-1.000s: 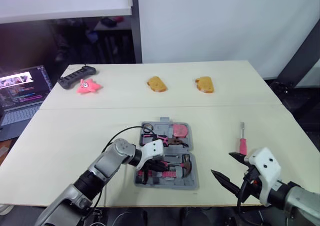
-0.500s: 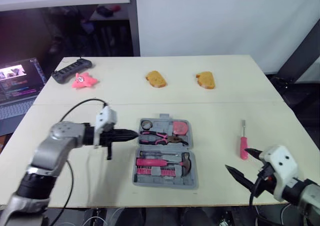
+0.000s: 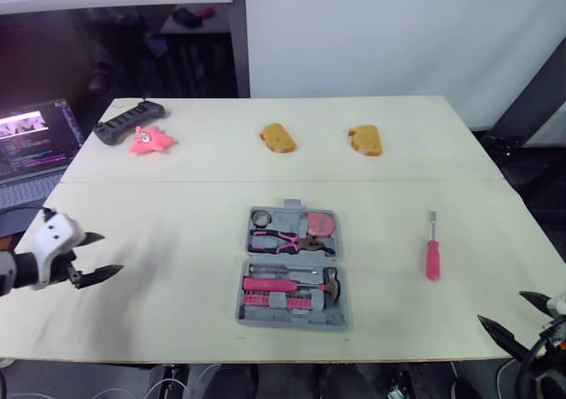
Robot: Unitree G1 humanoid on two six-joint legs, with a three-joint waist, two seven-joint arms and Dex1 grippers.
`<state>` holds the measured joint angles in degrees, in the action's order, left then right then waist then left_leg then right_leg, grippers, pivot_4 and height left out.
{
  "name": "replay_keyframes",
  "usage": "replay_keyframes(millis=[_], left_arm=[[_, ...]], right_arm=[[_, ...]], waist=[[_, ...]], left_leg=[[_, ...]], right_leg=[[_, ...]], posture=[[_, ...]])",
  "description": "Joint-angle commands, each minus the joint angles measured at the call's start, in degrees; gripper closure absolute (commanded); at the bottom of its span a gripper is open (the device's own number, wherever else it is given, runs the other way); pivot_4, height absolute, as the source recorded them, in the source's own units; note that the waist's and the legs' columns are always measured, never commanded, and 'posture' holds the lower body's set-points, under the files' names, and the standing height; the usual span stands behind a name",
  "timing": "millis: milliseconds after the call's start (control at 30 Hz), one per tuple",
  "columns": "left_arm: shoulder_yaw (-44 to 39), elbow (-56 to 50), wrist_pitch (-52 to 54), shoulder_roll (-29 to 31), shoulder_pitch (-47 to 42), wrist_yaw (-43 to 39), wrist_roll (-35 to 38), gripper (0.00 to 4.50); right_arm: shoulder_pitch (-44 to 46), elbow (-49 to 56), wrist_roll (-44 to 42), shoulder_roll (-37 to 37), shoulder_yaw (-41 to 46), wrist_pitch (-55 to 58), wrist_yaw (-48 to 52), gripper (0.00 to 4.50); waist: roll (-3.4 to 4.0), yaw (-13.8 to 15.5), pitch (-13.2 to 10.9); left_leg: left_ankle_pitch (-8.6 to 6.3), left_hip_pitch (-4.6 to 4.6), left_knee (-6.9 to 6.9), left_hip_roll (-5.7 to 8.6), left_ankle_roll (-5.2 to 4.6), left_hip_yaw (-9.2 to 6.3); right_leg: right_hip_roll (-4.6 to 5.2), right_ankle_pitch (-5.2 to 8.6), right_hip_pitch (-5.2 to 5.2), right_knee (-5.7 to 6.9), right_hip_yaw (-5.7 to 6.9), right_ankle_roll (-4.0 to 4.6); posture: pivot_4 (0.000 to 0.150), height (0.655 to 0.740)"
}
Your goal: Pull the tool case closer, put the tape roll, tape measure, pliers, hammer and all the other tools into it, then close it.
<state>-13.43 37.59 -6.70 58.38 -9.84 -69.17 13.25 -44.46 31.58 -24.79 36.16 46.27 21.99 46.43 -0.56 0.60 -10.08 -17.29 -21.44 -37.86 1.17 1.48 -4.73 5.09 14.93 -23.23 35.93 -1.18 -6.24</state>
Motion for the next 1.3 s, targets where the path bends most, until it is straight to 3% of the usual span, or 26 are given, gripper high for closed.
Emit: replay_keyframes(millis=[33,367,533,733,867,1033,1267,1300], left_arm=[[-2.5,1.8,-2.8,1.1,-1.0,0.2,0.7,0.04],[-1.1,-2.2,-1.7,-1.9,-0.9,-0.3,1.4,0.04],[1.5,-19.5,6.8,-7.4,4.4,0.4,4.5,0.04],[8.5,-43.5,17.3,-13.2,10.0,2.4,8.2,0.04],[10.9,-54.7,21.6,-14.7,11.2,4.2,10.5,0.04],[10.1,-61.2,25.9,-13.6,8.8,5.4,13.7,0.04],[9.9,-62.4,25.3,-11.7,6.7,5.1,13.6,0.04],[9.9,-62.3,25.0,-11.5,6.9,5.1,13.4,0.01]], right_arm=[[0.5,-0.1,-0.3,0.2,1.5,-1.4,0.8,0.00],[1.1,3.9,0.4,1.0,-0.1,2.3,-0.9,0.00],[7.1,10.7,-2.5,0.2,-3.7,16.5,-11.1,0.00],[23.2,13.1,1.2,-3.0,-15.0,34.7,-29.0,0.00],[39.4,6.4,6.0,-8.9,-21.8,43.3,-40.8,0.00],[51.7,-4.1,9.5,-12.3,-24.0,49.3,-46.2,0.00],[59.3,-21.7,12.4,-12.8,-26.3,45.8,-46.5,0.00],[59.8,-23.1,12.3,-13.2,-26.1,45.4,-46.3,0.25]], waist=[[0.02,-0.1,0.0],[0.04,0.1,0.0],[0.02,-0.1,0.0],[0.02,0.0,0.0],[0.10,-0.3,0.0],[0.36,0.0,-0.1],[0.41,-1.0,-0.1],[0.42,-1.3,-0.1]], left_leg=[[0.00,0.02,0.00,-0.01,0.00,0.00],[0.00,0.01,0.00,-0.01,0.00,0.00],[0.00,0.02,0.00,-0.04,0.01,-0.01],[0.02,-0.04,-0.01,0.00,0.04,-0.04],[0.05,-0.02,-0.01,0.04,0.10,-0.01],[0.07,-0.06,0.00,0.09,0.11,-0.07],[0.08,-0.04,0.00,0.27,0.10,0.09],[0.08,-0.05,0.00,0.27,0.10,0.11]], right_leg=[[0.00,0.00,0.00,0.02,-0.01,0.00],[0.00,-0.01,-0.01,0.06,-0.01,0.00],[0.02,-0.02,-0.02,0.08,-0.05,0.02],[0.25,-0.03,-0.06,0.07,-0.12,0.05],[0.12,-0.05,-0.07,0.09,-0.09,0.10],[-0.05,-0.06,-0.12,0.15,-0.05,0.10],[-0.10,-0.10,-0.10,0.18,-0.02,0.03],[-0.12,-0.14,-0.10,0.19,-0.01,-0.05]], posture=[[0.150,0.7400],[0.150,0.7400],[0.150,0.7400],[0.150,0.7400],[0.150,0.7400],[0.150,0.7400],[0.150,0.7400],[0.150,0.7400]])
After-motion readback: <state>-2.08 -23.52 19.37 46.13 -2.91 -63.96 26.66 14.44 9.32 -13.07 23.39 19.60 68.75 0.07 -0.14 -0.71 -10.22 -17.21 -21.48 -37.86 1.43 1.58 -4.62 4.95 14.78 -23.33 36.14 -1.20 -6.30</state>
